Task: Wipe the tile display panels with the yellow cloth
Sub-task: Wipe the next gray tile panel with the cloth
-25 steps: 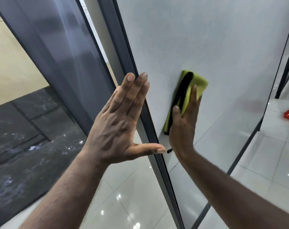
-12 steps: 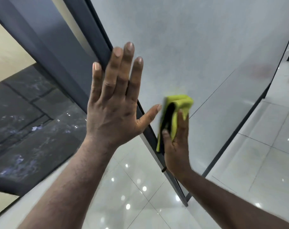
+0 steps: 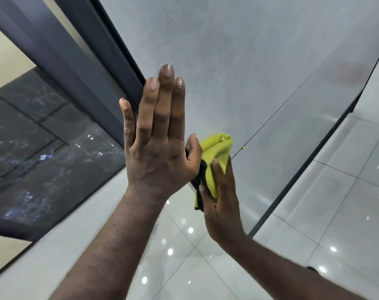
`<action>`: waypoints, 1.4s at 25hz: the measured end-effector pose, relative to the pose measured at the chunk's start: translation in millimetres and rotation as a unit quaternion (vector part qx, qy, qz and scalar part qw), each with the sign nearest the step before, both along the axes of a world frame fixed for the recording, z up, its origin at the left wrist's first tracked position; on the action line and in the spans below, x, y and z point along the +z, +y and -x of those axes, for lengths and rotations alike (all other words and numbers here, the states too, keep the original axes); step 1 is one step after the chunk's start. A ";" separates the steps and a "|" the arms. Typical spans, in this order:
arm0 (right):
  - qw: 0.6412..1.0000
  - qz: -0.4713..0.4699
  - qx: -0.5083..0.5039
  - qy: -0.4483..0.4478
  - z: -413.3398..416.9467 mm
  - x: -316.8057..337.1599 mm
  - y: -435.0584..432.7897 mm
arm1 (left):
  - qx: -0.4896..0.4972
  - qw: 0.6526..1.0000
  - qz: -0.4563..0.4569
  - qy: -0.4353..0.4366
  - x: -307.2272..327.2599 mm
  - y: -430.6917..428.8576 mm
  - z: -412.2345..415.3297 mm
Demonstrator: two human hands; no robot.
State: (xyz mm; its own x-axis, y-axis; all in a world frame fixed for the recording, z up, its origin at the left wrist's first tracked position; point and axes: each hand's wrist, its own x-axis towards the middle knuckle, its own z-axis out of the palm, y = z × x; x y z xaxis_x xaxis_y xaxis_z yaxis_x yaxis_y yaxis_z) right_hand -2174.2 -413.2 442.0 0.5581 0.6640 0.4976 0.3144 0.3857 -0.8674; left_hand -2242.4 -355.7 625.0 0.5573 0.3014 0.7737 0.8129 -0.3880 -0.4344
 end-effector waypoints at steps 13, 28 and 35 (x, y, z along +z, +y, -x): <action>0.982 0.147 -0.045 0.112 -123.0 63.6 35.9 | 0.071 0.988 -0.065 0.120 17.4 -9.5 -9.0; 0.981 0.146 -0.058 0.117 -208.3 121.5 74.6 | 0.087 0.989 0.039 0.114 61.5 5.2 -90.1; 0.950 0.211 -0.052 0.223 -239.9 84.8 83.2 | 0.071 0.977 0.017 0.198 45.3 26.8 -128.8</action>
